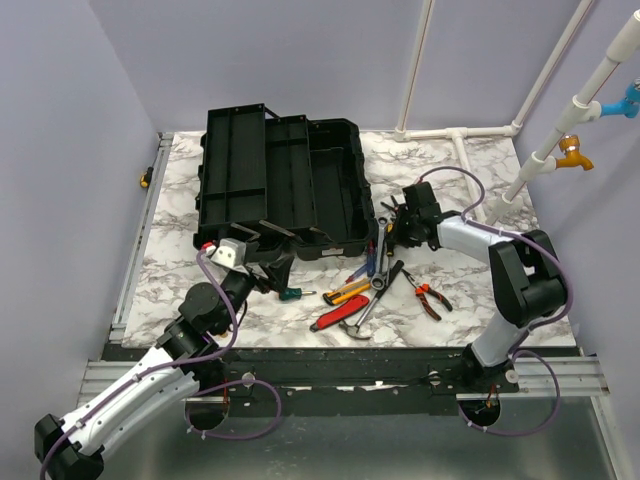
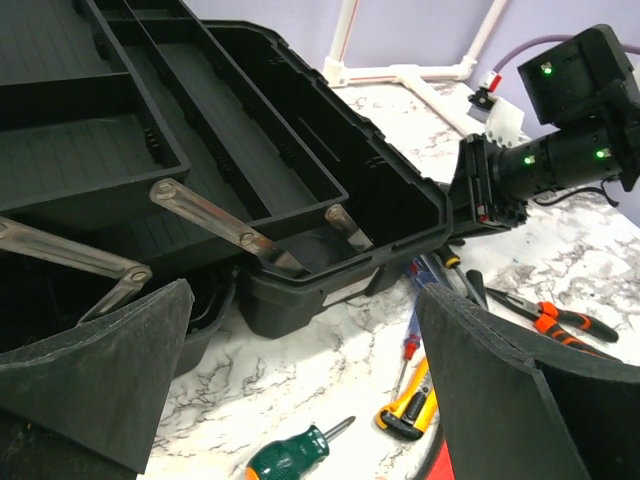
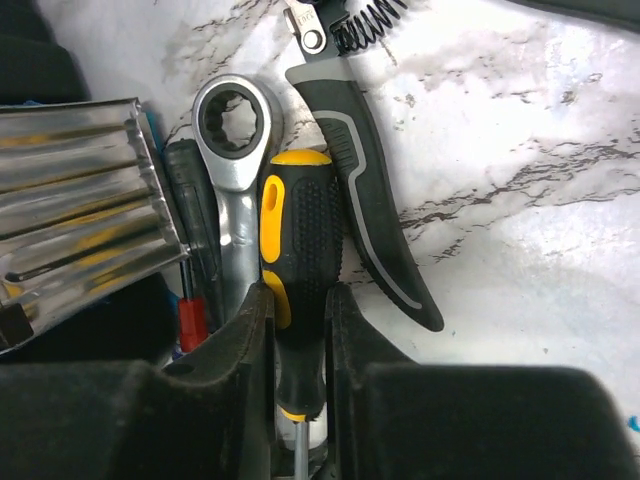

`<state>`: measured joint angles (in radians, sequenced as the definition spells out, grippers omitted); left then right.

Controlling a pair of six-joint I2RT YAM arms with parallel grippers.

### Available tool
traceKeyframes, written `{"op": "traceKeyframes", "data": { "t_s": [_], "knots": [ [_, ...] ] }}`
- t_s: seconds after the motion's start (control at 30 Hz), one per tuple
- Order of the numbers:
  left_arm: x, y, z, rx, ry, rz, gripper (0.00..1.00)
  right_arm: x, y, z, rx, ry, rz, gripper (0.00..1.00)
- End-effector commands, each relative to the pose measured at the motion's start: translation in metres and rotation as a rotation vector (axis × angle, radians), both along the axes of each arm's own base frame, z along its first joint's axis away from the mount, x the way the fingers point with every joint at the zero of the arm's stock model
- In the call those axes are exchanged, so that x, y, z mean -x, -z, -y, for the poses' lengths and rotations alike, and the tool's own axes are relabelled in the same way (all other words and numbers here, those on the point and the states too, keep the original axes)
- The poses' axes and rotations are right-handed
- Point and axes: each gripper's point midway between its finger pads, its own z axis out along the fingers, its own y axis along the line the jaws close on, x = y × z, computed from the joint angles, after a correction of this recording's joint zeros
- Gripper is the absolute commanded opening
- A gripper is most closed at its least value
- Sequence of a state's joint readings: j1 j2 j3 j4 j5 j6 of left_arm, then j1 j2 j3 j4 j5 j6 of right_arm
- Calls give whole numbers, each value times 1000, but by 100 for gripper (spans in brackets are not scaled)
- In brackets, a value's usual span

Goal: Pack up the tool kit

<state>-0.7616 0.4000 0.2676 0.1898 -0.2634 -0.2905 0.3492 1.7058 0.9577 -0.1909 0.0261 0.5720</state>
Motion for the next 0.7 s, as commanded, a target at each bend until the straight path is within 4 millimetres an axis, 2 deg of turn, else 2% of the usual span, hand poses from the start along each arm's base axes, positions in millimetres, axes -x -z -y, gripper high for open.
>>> {"op": "traceKeyframes", "data": {
  "t_s": [0.0, 0.13, 0.27, 0.33, 0.43, 0.53, 0.6, 0.67],
  "knots": [
    [-5, -1, -14, 1, -74, 48, 98, 2, -14, 16, 74, 40, 27, 8],
    [-5, -4, -22, 16, -108, 56, 98, -6, -59, 19, 82, 33, 108, 6],
    [-3, -5, -27, 36, -121, 73, 97, -17, -109, 5, 17, -24, 210, 6],
    [-1, -6, -28, 42, -121, 82, 97, -22, -134, -10, -61, -64, 264, 6],
    [-1, -6, -29, 44, -119, 92, 97, -23, -173, -50, -269, -182, 336, 4],
    [0, -5, -27, 40, -112, 93, 97, -27, -207, -80, -451, -237, 410, 3],
    [-1, -4, -27, 37, -111, 92, 96, -34, -225, -98, -513, -258, 456, 3],
    [-1, -2, -26, 30, -111, 88, 96, -40, -233, -119, -530, -287, 462, 3]
  ]
}}
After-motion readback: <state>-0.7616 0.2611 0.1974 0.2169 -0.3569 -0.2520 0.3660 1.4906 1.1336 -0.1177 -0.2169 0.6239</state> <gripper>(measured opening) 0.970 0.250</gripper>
